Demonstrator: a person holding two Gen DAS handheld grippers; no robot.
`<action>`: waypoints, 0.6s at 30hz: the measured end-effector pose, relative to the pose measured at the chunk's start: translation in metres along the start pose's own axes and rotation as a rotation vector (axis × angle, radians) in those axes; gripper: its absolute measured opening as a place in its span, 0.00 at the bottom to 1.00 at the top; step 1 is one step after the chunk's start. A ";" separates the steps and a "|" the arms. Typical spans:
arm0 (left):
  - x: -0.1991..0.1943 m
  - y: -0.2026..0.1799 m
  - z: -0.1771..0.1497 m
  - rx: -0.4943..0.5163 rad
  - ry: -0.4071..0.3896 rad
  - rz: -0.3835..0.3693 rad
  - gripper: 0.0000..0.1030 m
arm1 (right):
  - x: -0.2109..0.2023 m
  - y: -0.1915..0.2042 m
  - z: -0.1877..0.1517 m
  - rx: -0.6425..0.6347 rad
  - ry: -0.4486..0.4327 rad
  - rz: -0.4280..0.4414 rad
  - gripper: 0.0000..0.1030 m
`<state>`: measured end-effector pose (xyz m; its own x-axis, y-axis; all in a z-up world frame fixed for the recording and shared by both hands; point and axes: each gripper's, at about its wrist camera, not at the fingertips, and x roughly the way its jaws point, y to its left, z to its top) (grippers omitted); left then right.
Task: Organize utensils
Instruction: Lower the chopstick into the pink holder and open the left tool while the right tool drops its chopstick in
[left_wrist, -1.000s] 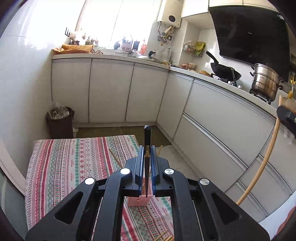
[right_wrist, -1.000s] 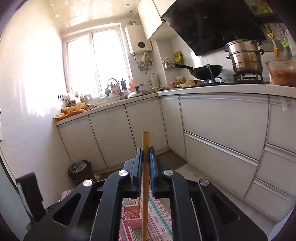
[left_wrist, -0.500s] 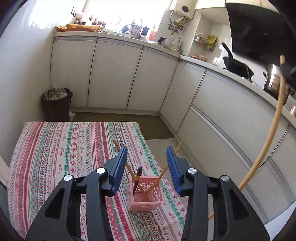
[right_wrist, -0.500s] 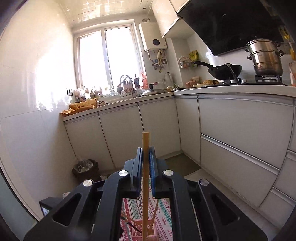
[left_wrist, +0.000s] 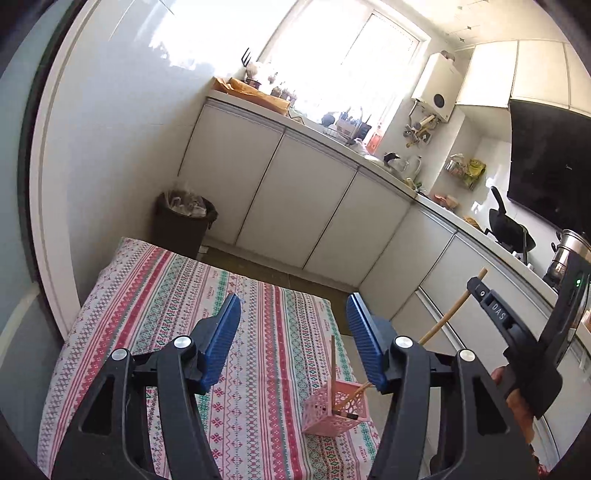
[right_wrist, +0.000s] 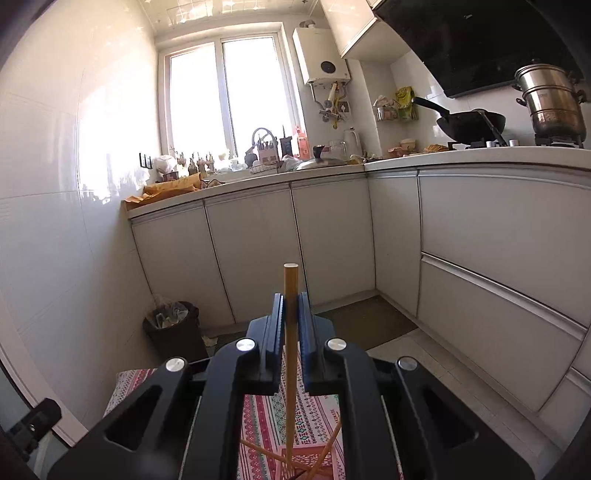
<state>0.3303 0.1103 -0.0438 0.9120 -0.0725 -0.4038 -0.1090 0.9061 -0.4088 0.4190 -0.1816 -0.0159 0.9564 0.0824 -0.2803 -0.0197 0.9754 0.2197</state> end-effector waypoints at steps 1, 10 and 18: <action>-0.001 0.004 0.001 -0.007 -0.007 0.007 0.55 | 0.004 0.002 -0.005 -0.004 0.007 0.001 0.08; 0.002 0.018 0.005 -0.013 0.015 0.036 0.55 | 0.023 0.016 -0.034 -0.044 0.062 -0.023 0.50; 0.001 0.014 0.004 0.004 0.035 0.035 0.62 | 0.005 0.012 -0.018 -0.012 0.043 -0.095 0.90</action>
<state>0.3313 0.1250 -0.0468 0.8931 -0.0557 -0.4464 -0.1385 0.9100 -0.3908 0.4179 -0.1661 -0.0317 0.9409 -0.0024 -0.3388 0.0670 0.9815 0.1791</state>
